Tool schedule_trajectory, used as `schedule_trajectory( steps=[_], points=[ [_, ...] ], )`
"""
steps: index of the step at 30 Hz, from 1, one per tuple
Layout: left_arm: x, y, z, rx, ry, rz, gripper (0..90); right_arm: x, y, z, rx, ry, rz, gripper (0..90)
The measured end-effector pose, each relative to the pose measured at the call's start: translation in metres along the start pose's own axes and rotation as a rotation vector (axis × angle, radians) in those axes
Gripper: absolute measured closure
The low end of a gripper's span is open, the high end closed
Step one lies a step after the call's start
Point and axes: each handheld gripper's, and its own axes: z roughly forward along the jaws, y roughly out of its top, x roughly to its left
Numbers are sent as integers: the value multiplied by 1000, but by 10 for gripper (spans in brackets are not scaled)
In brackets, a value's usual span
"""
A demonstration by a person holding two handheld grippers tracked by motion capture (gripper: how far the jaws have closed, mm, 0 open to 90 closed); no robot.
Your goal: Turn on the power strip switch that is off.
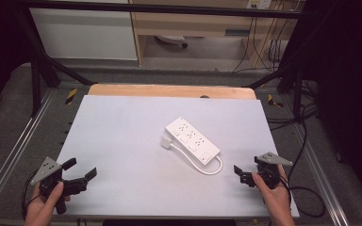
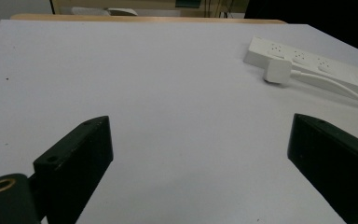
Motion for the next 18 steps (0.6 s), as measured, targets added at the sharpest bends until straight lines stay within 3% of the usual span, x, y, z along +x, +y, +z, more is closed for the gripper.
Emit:
schedule_trajectory(
  steps=[18],
  points=[
    [1,0,2,15,-5,5,62,7,8,-7,-45,63,7,54]
  ],
)
